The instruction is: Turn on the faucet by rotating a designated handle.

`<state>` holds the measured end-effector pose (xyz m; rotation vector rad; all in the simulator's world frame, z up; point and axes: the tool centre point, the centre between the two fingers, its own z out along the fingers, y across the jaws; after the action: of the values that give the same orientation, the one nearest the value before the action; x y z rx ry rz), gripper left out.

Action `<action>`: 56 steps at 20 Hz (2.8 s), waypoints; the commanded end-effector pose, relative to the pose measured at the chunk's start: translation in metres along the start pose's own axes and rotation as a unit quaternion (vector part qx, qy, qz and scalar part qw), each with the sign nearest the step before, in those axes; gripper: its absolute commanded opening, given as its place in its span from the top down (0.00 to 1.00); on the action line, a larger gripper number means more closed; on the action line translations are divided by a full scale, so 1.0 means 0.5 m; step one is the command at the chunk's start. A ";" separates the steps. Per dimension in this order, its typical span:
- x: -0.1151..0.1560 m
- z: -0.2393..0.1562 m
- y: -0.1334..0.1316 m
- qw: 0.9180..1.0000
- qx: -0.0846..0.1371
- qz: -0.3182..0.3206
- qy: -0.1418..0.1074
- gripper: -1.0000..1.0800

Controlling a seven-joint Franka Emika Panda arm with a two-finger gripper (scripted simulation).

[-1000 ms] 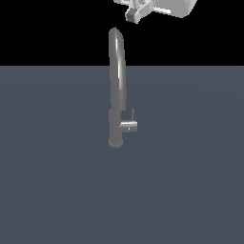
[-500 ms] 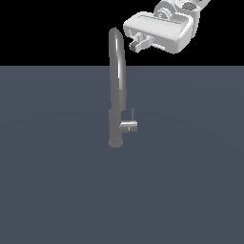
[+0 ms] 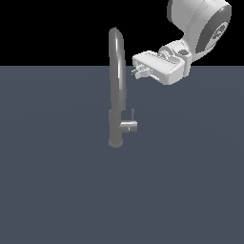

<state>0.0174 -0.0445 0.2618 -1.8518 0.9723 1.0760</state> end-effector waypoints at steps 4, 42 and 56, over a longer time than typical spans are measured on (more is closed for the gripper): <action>0.094 0.022 0.000 0.995 0.057 0.056 -0.061 1.00; 0.200 0.100 0.071 0.965 0.148 0.147 -0.157 1.00; 0.188 0.121 0.135 0.966 0.148 0.143 -0.155 1.00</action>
<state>-0.0186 -0.0400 0.1459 -1.2891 1.1563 1.2545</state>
